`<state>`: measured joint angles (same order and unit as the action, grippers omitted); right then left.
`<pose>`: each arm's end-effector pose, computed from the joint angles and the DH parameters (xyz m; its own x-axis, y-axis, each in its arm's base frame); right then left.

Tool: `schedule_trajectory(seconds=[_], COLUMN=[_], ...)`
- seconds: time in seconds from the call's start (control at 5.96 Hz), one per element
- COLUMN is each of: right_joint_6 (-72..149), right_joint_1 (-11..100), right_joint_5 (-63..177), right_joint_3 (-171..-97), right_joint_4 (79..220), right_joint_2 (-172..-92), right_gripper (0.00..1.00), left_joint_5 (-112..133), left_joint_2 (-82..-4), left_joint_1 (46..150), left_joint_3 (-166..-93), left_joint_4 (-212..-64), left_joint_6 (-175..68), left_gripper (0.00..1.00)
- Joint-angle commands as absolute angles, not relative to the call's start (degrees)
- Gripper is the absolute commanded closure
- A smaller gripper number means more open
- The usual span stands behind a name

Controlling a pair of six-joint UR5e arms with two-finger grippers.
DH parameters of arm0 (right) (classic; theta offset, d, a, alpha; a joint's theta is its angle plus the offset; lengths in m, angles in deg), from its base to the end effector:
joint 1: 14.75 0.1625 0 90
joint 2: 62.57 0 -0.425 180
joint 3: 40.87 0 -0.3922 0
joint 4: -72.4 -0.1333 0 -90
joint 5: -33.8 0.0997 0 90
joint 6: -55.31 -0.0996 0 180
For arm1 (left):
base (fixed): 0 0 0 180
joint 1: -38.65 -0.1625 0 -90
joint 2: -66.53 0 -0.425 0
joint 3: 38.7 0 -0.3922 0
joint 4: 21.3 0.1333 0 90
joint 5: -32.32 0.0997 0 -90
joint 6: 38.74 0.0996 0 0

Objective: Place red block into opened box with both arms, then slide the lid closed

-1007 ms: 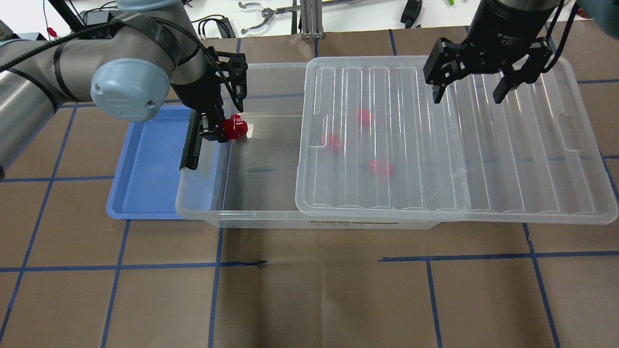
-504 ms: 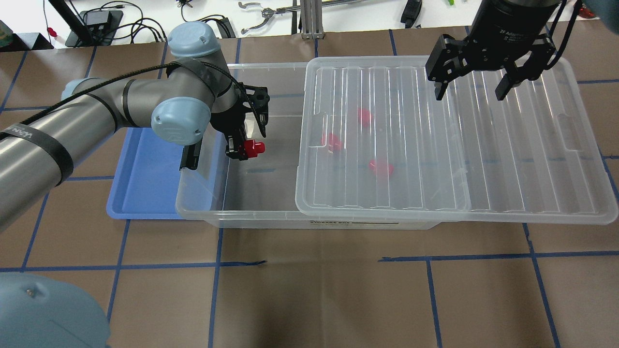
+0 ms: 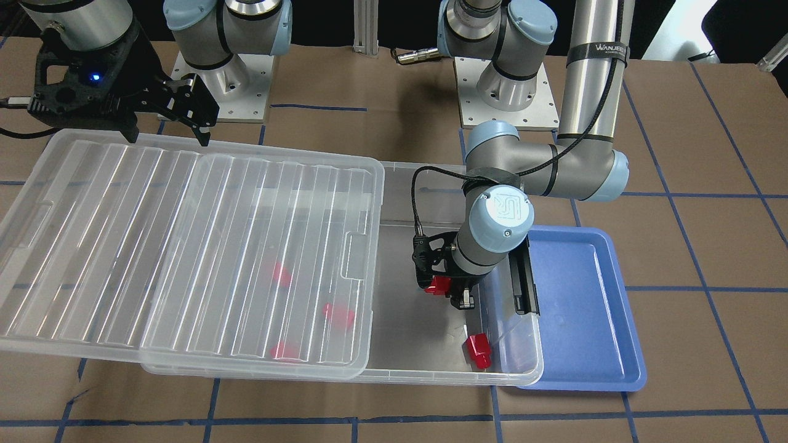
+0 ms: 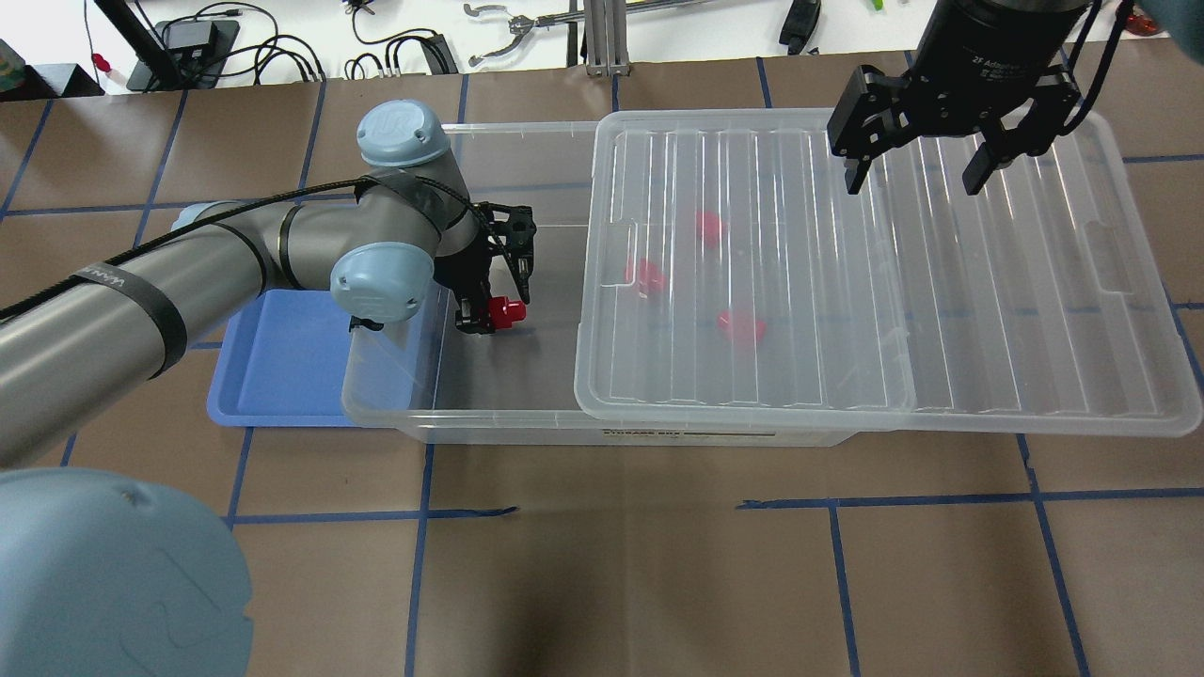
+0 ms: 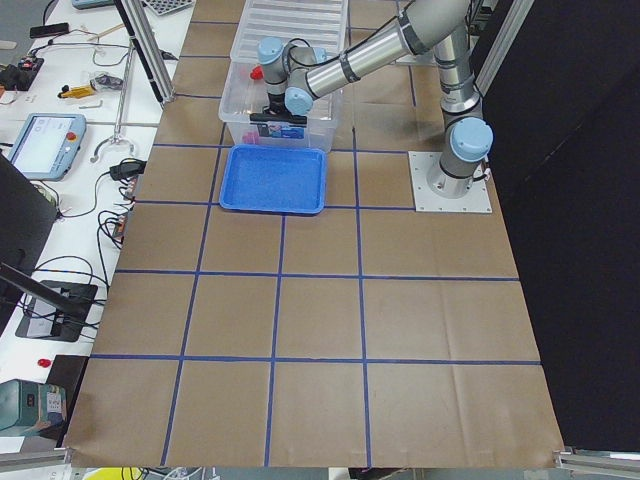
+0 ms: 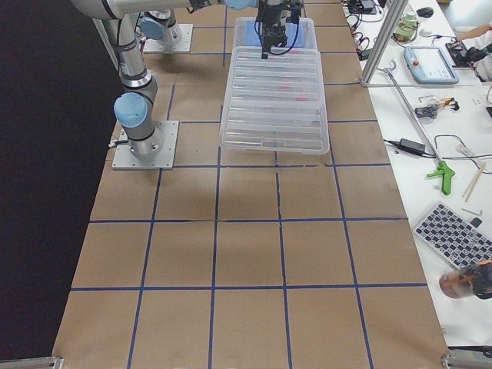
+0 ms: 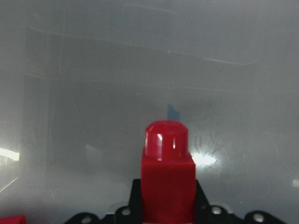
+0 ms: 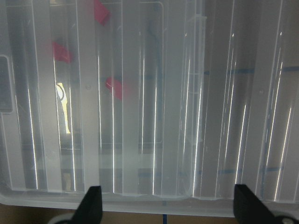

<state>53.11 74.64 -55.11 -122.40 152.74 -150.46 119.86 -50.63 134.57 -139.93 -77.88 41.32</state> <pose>0.1299 -0.5006 0.5255 -0.9986 0.0501 -0.0168 0.0490 0.9971 0.0583 -0.1979 -0.5748 0.1893 -0.0704 0.9932 0.0927 0.9969 0.0732 -0.0272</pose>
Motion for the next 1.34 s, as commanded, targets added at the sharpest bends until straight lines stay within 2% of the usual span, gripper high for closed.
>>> schedule_trajectory(seconds=[0.0,0.34,0.67,0.84,1.18], right_joint_6=[53.1,53.1,54.2,58.5,65.2], right_joint_1=[74.6,74.6,74.0,72.5,61.8], right_joint_5=[-55.1,-55.1,-56.0,-56.1,-56.1], right_joint_3=[-122.4,-122.5,-122.9,-123.0,-123.1], right_joint_4=[152.7,152.6,153.0,153.7,153.5], right_joint_2=[-150.5,-150.5,-150.3,-150.0,-149.8], right_gripper=[0.00,0.00,0.00,0.00,0.00], left_joint_5=[119.7,119.9,120.3,120.1,120.6], left_joint_2=[-50.2,-45.8,-36.8,-34.4,-30.5], left_joint_1=[134.3,134.0,133.7,133.7,132.9], left_joint_3=[-139.3,-137.7,-129.8,-126.8,-121.7], left_joint_4=[-77.7,-83.0,-103.6,-108.6,-117.7], left_joint_6=[41.2,40.6,39.1,37.6,35.4], left_gripper=[0.03,0.02,0.02,0.02,0.02])
